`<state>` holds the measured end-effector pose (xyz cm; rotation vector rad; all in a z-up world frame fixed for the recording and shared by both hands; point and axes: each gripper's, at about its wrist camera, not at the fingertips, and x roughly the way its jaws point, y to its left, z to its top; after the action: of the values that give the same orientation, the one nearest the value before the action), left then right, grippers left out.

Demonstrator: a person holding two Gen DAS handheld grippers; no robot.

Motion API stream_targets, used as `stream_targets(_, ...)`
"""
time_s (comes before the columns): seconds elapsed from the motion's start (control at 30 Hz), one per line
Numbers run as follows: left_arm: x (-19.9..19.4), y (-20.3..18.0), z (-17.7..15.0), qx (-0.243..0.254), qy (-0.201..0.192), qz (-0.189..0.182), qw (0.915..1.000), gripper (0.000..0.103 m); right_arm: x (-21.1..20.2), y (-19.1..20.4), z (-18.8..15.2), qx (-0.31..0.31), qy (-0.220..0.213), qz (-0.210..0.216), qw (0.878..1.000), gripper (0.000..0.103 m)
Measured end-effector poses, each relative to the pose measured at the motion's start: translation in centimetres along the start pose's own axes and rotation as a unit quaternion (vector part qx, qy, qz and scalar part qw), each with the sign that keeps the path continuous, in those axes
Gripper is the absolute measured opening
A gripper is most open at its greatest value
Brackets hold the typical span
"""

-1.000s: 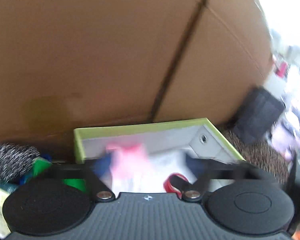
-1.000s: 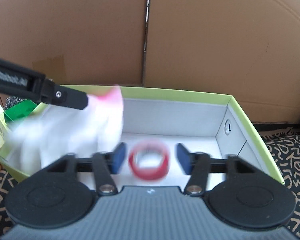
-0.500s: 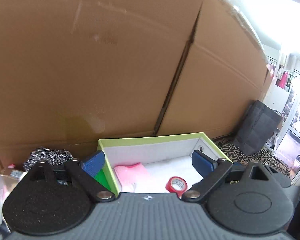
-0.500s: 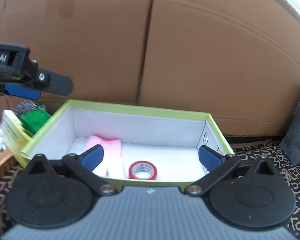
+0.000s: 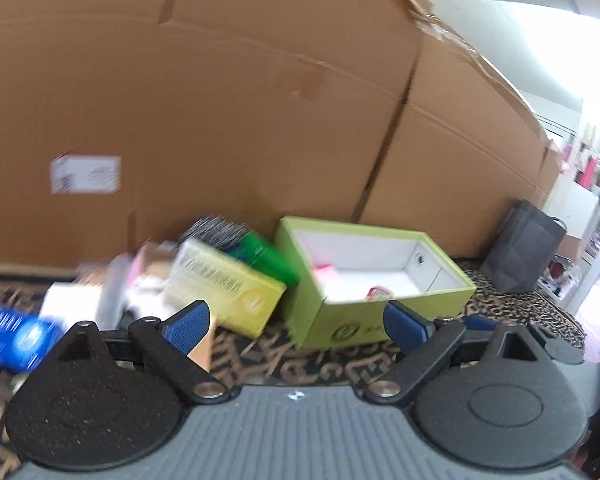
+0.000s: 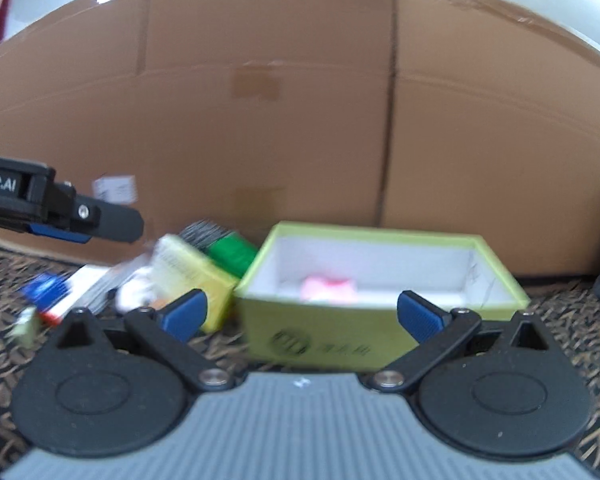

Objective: Organize objects
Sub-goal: 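Return both tools to the pile and approach the clear plastic cup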

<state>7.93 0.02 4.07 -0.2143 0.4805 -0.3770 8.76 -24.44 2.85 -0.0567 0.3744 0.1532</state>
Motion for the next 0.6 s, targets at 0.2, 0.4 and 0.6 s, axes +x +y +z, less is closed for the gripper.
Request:
stream_targets(0.2,-3.1,3.6,-3.5,-0.029,0.002,0.060,0.9978,0.097,0.4,3.9,-3.2,0.022,0.047,0.048,0.998,0.103)
stream_targets(0.4,-3.8,7.9,-6.0,-0.064,0.027,0.114,0.9911,0.097,1.2,7.3,-5.2,0.022,0.085,0.091,0.992,0.103)
stream_targets(0.6,-3.2,12.1,-7.3,-0.105,0.050,0.142,0.9830,0.095,2.4,10.1,-5.3,-0.001,0.097,0.112,0.989,0.103)
